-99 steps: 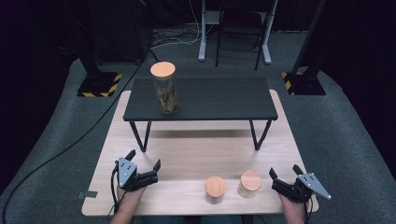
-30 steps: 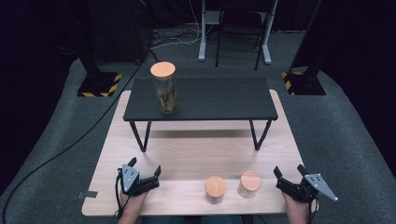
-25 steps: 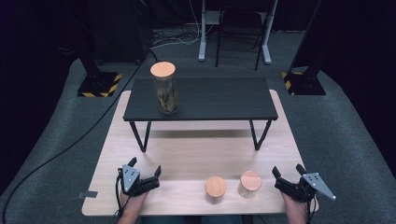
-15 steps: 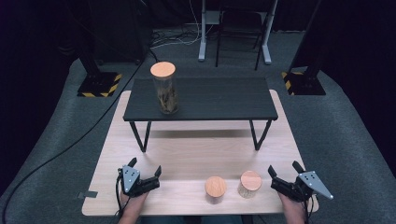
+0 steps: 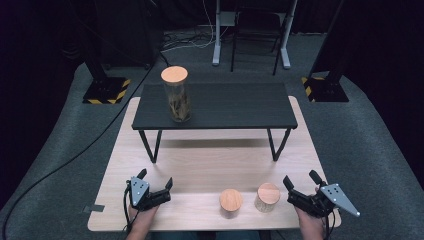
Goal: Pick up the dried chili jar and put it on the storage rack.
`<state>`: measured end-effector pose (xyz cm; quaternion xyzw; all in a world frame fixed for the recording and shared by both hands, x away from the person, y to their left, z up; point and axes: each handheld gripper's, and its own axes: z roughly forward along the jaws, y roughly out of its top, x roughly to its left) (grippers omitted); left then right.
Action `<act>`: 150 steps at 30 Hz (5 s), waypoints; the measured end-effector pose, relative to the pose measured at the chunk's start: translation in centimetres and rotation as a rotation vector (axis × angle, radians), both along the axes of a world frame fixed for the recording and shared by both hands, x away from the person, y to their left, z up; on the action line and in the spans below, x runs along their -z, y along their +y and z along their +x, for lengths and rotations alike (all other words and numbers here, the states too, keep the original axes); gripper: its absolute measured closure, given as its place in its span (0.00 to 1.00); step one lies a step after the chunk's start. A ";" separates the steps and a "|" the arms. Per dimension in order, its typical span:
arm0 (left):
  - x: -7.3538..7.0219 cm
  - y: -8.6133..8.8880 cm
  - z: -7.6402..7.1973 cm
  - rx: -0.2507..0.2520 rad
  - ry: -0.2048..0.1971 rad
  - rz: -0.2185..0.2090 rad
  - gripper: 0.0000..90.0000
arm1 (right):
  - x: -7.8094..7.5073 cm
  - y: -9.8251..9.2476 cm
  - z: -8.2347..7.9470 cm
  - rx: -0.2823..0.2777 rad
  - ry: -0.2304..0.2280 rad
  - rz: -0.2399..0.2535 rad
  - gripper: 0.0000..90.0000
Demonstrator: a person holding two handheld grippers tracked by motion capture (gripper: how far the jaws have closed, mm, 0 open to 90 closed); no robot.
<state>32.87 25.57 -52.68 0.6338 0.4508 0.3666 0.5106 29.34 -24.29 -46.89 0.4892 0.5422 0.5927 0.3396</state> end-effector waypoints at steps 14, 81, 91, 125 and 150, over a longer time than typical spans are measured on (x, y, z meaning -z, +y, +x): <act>0.0 -0.1 0.0 0.007 -0.001 0.008 0.00 | -1.1 1.1 -1.4 -0.054 0.008 0.008 0.00; 0.0 -0.2 -0.2 0.008 -0.015 0.028 0.00 | -1.3 8.9 -4.4 -0.321 -0.007 -0.095 0.00; 0.0 -0.2 -0.2 0.008 -0.015 0.027 0.00 | -0.6 10.5 -4.4 -0.362 0.013 -0.119 0.00; 0.0 -0.2 -0.2 0.015 -0.016 0.024 0.00 | 1.8 13.8 -3.7 -0.392 0.076 -0.181 0.00; 0.0 -0.1 -0.2 0.016 -0.016 0.017 0.00 | 3.1 15.3 -2.9 -0.403 0.124 -0.226 0.00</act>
